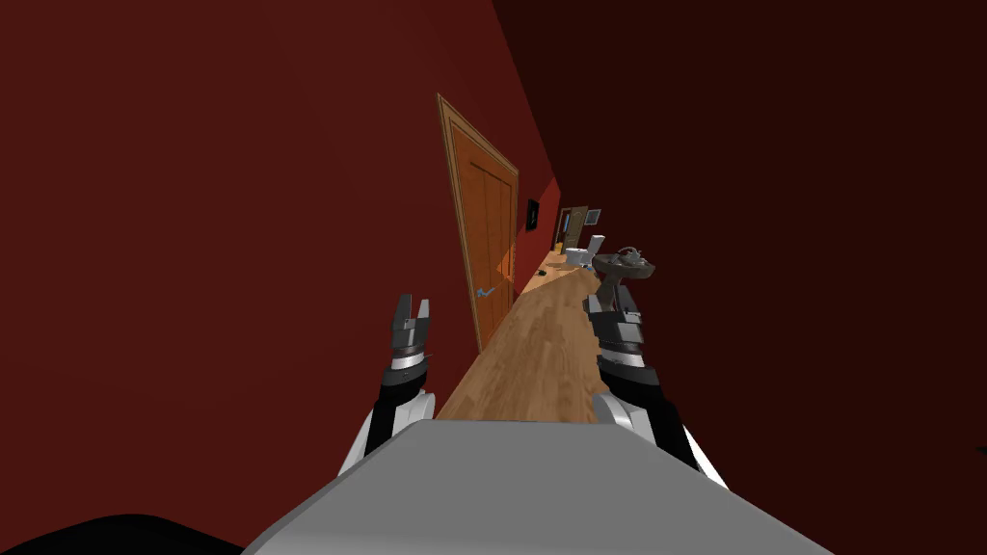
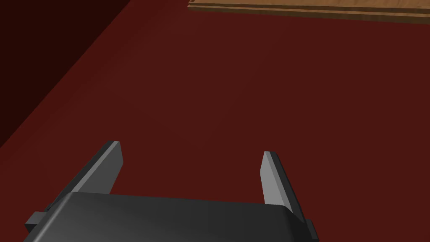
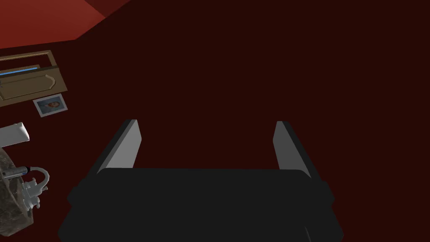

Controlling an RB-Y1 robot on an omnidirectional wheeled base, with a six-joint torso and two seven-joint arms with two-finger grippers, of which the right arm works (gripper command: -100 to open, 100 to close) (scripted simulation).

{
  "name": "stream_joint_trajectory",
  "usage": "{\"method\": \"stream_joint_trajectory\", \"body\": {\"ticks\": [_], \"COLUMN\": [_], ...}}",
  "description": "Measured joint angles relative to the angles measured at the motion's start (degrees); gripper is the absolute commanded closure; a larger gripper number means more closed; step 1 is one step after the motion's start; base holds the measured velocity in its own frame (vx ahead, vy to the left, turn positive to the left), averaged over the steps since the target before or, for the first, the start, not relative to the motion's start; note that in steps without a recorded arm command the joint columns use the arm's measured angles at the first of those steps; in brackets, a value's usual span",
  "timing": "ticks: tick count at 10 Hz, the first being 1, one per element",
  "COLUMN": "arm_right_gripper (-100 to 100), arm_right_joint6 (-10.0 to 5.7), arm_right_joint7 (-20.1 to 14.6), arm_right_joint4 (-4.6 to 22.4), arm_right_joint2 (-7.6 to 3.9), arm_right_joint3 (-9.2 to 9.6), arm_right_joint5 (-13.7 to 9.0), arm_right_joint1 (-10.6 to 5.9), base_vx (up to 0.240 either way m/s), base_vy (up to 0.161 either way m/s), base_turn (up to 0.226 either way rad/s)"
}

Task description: Pull the door open

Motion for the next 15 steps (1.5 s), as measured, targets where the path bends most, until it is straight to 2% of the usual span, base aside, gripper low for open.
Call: {"method": "stream_joint_trajectory", "body": {"ticks": [4,9,11,13,15], "arm_right_gripper": [-100,-100,-100,-100,-100], "arm_right_joint6": [-0.72,-2.26,-2.73,-3.92,-4.38], "arm_right_joint7": [-0.67,-1.71,-2.04,-2.61,-3.09], "arm_right_joint4": [4.34,11.95,14.46,18.06,21.76], "arm_right_joint2": [-0.65,-1.43,-1.67,-2.14,-2.49], "arm_right_joint3": [-0.05,0.15,0.2,0.14,0.14], "arm_right_joint5": [0.0,0.16,0.22,0.19,0.26], "arm_right_joint1": [-1.7,-4.6,-5.66,-6.63,-8.5], "base_vx": [0.057,0.065,0.033,0.053,0.073], "base_vy": [-0.043,-0.054,-0.036,-0.06,-0.078], "base_turn": [0.217,0.196,0.1,0.213,0.221]}}
